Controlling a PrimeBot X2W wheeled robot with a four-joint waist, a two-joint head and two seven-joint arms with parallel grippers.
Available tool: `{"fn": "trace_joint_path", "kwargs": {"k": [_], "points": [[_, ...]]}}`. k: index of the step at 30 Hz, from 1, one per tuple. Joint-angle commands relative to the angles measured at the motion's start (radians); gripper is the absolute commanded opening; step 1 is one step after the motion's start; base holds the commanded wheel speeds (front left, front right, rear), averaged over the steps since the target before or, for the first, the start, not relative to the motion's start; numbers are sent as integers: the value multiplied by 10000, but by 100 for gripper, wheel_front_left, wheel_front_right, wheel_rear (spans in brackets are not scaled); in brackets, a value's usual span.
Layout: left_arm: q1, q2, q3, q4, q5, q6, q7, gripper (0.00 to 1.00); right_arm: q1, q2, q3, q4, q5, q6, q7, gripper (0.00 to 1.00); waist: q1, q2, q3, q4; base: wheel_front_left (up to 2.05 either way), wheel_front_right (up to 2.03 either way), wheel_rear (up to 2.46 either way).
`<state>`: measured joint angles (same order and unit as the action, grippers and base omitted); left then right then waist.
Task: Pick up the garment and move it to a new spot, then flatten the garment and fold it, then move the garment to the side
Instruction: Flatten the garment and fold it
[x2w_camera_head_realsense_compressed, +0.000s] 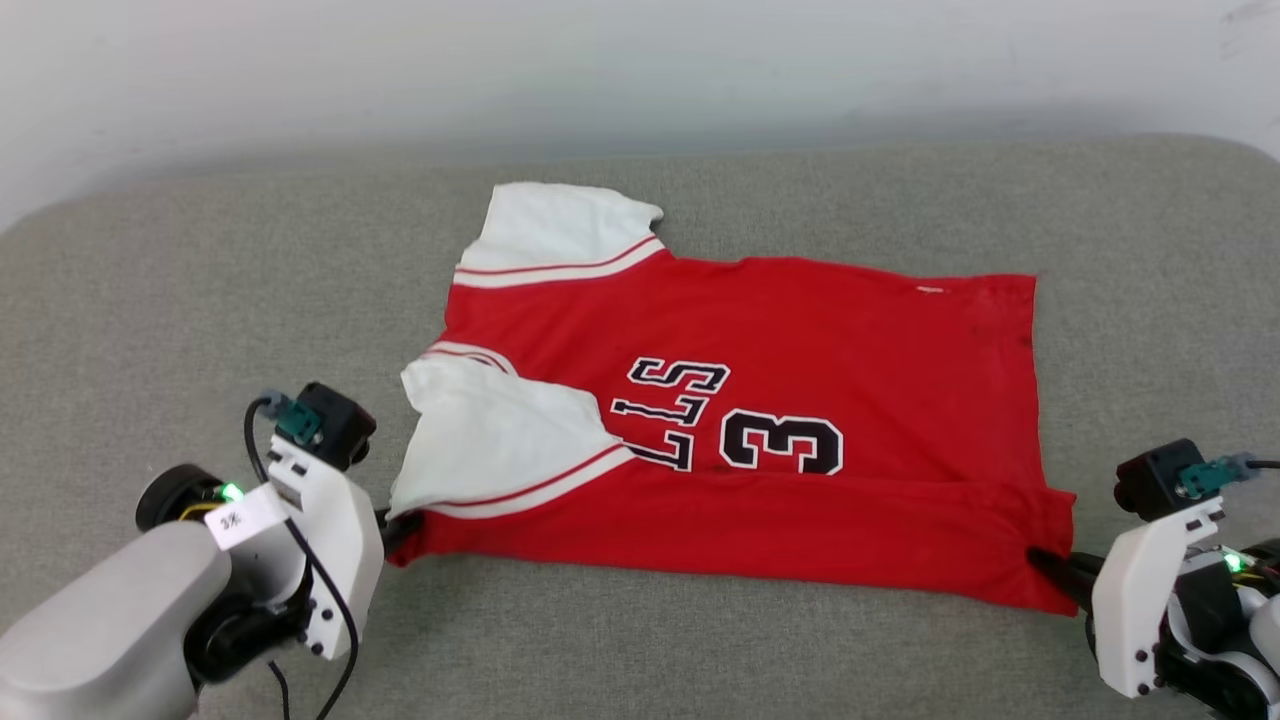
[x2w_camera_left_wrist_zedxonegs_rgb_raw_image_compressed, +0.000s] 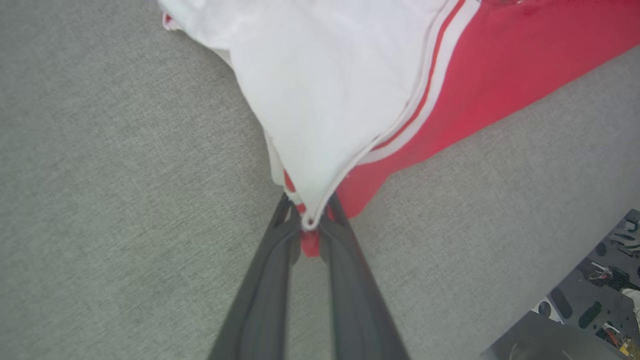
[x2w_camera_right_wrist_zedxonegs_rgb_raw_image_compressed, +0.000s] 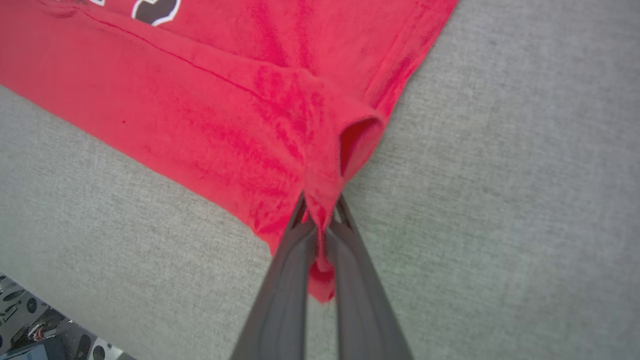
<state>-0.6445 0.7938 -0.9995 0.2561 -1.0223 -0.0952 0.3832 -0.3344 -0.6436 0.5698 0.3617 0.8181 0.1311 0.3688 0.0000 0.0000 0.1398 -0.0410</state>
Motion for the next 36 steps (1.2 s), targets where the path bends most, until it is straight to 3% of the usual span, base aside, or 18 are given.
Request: {"fn": "trace_joint_path", "kwargs": {"k": [1,13,21,28,36], "points": [[191,76,11,-90,-35,66,-57,0,170,-110,-52,-97,29,-8,-63,0,0,0,-122,19,0,0,0],[1807,967,-171,-2021,-337,970,-399,0,2084,-856,-1232,-1823,351,-8,322,0,0,0,-689,200,0,0,0],[2709,1269,-273,-2864,-555,1539,-662,0,3356,-771,-2573,-2617,65,-8,909,0,0,0,-676,276,0,0,0],[2508,970,-420,-2258,-370,1511,-602,0,3027,42,-2967,-2215,-250,-8,1402,0,0,0,-324,237,0,0,0],[2402,371,-342,-1110,-564,1131,-979,0,2443,686,-2630,-884,-590,-10,968,0,0,0,-166,228,0,0,0]]}}
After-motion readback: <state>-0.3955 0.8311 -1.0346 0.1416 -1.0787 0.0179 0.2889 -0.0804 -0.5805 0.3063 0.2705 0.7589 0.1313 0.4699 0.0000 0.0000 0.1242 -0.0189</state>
